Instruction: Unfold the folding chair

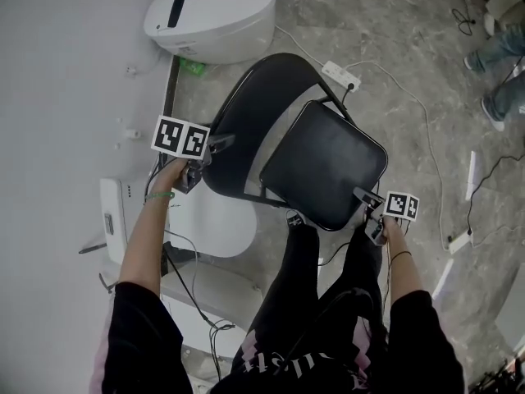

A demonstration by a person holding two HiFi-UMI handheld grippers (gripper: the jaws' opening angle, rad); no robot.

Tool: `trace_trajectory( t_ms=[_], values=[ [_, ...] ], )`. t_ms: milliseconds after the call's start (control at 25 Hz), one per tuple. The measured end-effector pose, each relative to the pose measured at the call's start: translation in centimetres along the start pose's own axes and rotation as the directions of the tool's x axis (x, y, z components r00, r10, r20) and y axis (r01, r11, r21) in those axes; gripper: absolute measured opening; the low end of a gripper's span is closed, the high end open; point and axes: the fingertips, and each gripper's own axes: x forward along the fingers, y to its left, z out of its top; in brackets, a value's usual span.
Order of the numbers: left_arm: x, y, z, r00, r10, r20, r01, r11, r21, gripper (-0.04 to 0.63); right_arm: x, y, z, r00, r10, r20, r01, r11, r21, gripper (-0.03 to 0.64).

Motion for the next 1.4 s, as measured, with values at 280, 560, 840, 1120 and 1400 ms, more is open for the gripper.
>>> trace_trajectory(
  t_ms=[280, 560, 840, 1120, 1400],
  values=[
    [-5.0, -0.4, -1.2, 0.990, -0.064, 0.130, 0.075, 0.994, -0.084, 0.235, -2.7, 5.2, -0.6, 0.997, 0.030, 0.071, -0.028, 0.999, -0.029, 0.261],
    [-9.7, -3.6, -1.5, 0.948, -0.137, 0.286, 0.146, 0.989, -0.009, 0.121, -5.8, 12.5, 0.0, 0.957, 0.052, 0.285, -0.044, 0.998, -0.036, 0.261],
    [-11.6, -12.7, -1.7, 0.896, -0.222, 0.385, 0.229, 0.973, 0.028, 0.072, -9.9, 17.9, -1.5, 0.927, 0.085, 0.365, -0.052, 0.993, -0.102, 0.186],
    [-11.2, -22.4, -4.0, 0.848, -0.274, 0.454, 0.316, 0.949, -0.018, 0.023, -14.8, 19.0, -3.7, 0.907, 0.107, 0.407, -0.066, 0.991, -0.114, 0.046],
    [-9.6, -34.1, -8.6, 0.819, -0.271, 0.506, 0.317, 0.948, -0.006, 0.004, -23.5, 17.5, -8.5, 0.930, 0.101, 0.354, -0.020, 0.974, -0.225, 0.015]
  ],
)
